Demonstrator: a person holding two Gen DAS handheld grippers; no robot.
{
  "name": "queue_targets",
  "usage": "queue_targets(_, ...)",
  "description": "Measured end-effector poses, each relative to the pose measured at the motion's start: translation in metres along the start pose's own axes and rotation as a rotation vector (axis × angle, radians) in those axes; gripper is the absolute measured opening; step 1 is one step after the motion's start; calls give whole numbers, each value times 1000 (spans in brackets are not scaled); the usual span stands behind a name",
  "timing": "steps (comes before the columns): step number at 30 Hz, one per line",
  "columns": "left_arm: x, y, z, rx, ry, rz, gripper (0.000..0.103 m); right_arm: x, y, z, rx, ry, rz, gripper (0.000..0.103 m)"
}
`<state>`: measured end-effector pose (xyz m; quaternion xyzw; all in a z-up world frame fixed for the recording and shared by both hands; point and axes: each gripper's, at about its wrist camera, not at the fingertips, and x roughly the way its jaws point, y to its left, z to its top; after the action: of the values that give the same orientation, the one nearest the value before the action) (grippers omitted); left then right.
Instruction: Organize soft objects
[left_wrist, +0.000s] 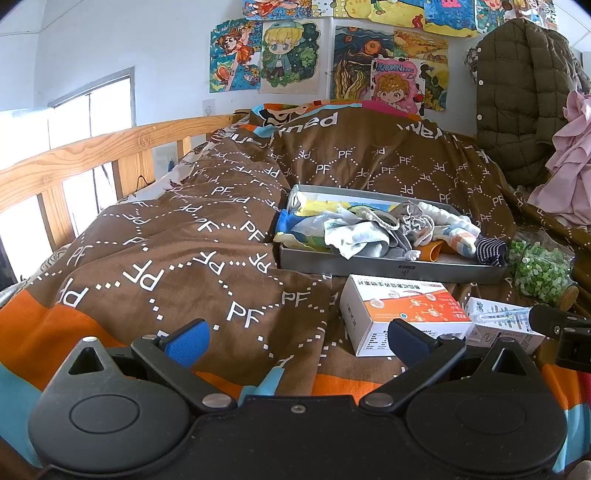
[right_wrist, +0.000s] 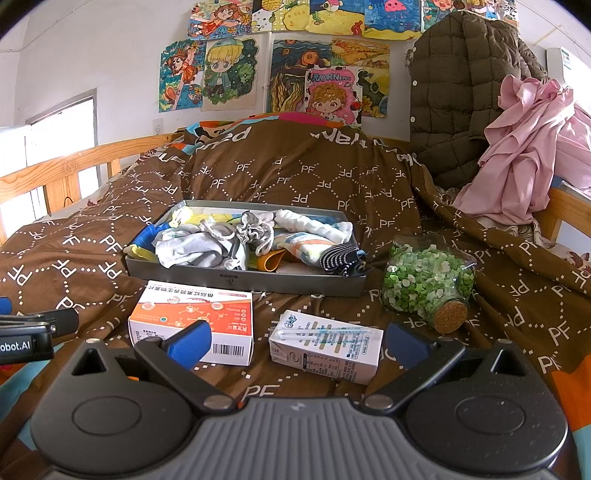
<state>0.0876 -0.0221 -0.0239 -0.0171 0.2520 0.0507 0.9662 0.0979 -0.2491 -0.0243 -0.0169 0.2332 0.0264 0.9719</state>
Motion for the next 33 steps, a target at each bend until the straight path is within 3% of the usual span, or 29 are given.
queue_targets(33,4,3,-1,-19,29,10,102,2,3,-3,-2,25,12,103)
